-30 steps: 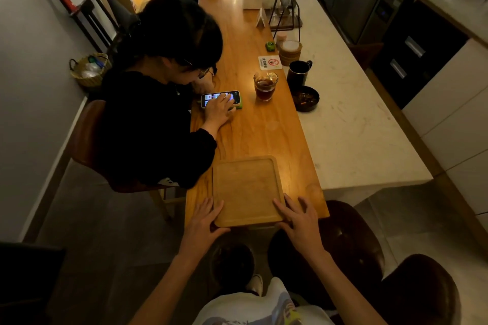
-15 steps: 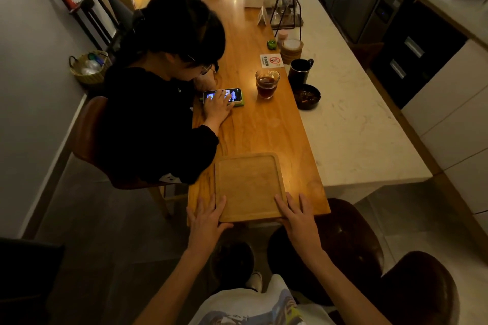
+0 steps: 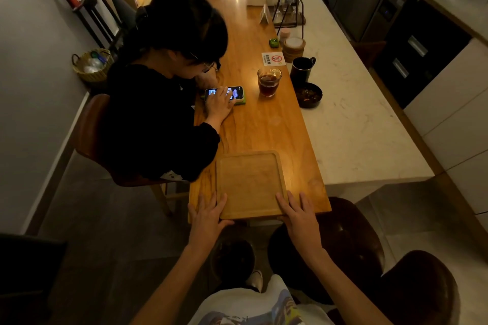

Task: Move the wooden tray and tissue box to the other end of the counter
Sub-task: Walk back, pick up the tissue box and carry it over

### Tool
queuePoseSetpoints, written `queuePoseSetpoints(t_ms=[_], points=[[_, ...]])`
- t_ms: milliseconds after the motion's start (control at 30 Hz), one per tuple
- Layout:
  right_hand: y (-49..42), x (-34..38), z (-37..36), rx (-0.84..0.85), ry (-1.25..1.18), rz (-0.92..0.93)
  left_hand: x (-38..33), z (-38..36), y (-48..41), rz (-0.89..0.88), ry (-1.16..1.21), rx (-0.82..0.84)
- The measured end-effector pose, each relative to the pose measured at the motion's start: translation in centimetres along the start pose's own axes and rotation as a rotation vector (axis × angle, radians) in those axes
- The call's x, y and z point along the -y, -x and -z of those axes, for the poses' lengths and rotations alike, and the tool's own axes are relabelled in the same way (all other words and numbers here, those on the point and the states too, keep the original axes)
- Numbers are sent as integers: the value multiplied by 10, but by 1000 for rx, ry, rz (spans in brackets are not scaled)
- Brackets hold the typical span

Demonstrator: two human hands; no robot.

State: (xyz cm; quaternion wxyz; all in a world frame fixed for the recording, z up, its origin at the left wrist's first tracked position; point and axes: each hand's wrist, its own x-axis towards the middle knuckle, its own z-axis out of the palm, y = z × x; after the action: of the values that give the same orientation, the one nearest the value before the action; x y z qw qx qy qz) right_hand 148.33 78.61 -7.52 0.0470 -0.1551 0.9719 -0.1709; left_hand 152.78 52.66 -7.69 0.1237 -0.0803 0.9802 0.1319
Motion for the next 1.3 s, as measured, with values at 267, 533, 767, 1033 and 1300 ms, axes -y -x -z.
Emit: queuePoseSetpoints(t_ms=[267,533,767,1033,1300], points=[[-2,-1,-2,8,25,10,-1,1,0,-8,7,-6],[-3,-1,-3,33,32,3,-4,3,1,-18,19,-19],[-4,-2,-5,40,42,13,-1,3,0,-10,16,4],[-2,-4,-4,40,-108,-11,-1,3,7,-26,77,-47],[-2,-14,-5,125,-135,-144,3,8,9,142,201,-13]])
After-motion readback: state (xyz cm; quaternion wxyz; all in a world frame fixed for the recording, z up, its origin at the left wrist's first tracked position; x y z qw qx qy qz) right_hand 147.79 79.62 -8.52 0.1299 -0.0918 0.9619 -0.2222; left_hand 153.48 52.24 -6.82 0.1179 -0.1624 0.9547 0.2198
